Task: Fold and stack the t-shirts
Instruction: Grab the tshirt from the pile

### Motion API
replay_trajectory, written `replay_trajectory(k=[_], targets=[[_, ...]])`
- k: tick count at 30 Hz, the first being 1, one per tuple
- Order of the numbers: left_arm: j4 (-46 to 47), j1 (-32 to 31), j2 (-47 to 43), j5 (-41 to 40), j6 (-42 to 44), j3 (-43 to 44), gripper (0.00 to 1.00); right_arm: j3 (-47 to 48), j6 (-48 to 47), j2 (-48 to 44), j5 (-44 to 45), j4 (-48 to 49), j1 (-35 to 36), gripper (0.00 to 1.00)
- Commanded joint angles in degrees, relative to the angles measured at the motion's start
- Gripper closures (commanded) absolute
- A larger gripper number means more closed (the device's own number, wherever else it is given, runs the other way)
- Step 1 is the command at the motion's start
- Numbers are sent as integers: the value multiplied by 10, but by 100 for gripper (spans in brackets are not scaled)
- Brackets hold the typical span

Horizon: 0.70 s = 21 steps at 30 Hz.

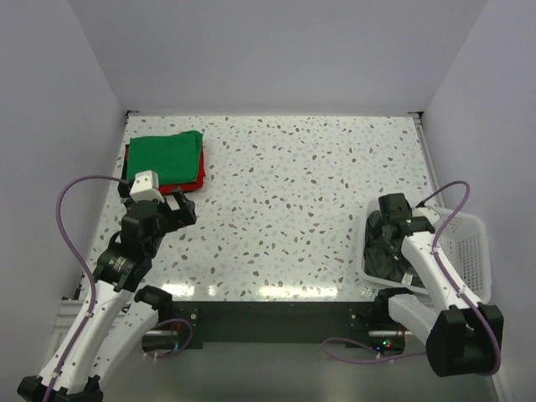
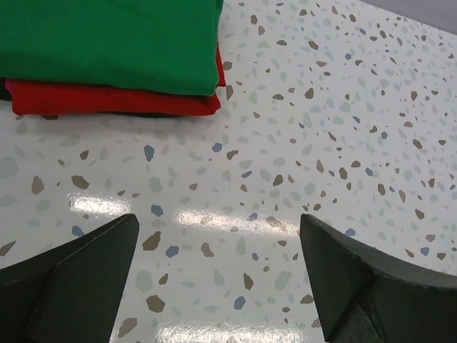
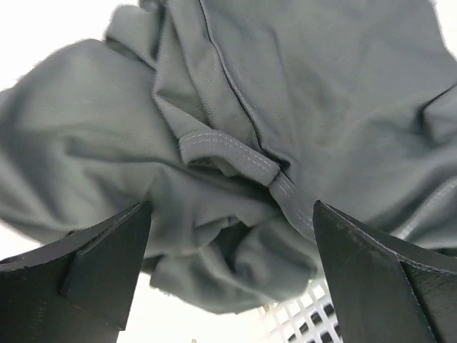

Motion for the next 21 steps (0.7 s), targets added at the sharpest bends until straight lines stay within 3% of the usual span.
replay_trajectory(k=[1, 4, 7, 8, 12, 17, 21], targets=[[24, -2, 0, 3, 8, 7, 0, -15, -21, 34, -27, 66, -19, 1], [24, -2, -1, 0, 8, 6, 0, -21, -30, 53, -48, 91, -33, 1], [23, -2, -2, -3, 7, 6, 0, -18, -43, 71, -64, 105, -38, 14], [22, -2, -2, -5, 6, 6, 0, -15, -49, 77, -70, 101, -39, 34], [21, -2, -4, -7, 4, 6, 0, 8, -40, 70, -51, 43, -38, 98], [22, -2, -6, -7, 4, 5, 0, 73, -44, 8, -36, -40, -39, 100], [24, -2, -3, -5, 3, 5, 0, 175, -51, -42, 26, -107, -39, 100]])
